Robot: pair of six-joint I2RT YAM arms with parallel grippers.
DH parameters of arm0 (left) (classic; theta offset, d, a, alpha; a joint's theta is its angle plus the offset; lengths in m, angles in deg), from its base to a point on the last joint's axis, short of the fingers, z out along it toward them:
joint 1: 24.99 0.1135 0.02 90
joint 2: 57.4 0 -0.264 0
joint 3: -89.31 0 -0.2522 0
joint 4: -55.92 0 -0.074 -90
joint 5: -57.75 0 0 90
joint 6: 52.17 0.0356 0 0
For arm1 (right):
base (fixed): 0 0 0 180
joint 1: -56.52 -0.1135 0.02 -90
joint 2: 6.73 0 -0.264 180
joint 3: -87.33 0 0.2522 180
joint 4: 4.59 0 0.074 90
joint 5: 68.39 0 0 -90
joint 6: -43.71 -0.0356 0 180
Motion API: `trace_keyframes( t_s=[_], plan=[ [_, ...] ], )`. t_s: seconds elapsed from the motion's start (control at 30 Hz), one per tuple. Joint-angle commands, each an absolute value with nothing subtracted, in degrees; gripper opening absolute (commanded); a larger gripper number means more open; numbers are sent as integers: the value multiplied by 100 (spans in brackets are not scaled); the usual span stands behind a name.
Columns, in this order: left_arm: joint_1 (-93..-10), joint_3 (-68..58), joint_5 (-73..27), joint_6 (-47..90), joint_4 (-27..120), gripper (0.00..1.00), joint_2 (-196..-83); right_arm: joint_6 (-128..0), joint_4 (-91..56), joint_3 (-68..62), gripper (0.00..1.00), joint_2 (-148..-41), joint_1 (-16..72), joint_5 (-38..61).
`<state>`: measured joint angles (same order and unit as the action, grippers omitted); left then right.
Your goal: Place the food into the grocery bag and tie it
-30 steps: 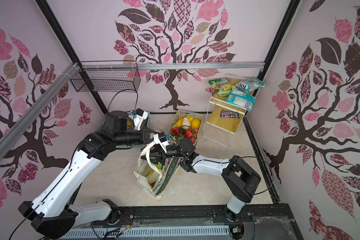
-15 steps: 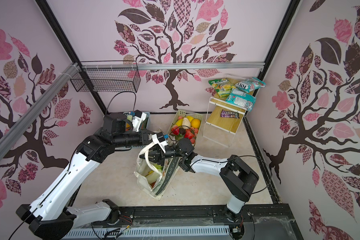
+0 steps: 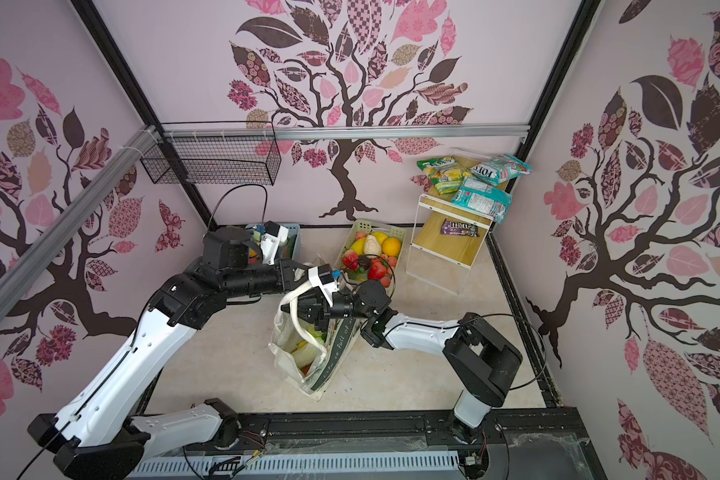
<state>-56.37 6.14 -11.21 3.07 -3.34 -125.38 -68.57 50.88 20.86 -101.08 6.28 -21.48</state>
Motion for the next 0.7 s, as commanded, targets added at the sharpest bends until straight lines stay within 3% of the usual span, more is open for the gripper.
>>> trace_keyframes(
  t_s=[0.0,0.23,0.57,0.67],
  plan=[
    [-5609,424,-1244,311,-379,13,-12378,-6844,5137,2158,0,-9881,620,-1678],
    [-5598,462,-1512,403,-490,12,-12340,-6939,3930,2479,0,-9312,633,-319],
    [-5512,149,-2259,745,-696,12,-12076,-7640,1702,3192,0,-7557,630,2851],
    [-5507,-25,-2580,909,-804,12,-11995,-7870,1619,3445,0,-7135,631,3422]
  ],
)
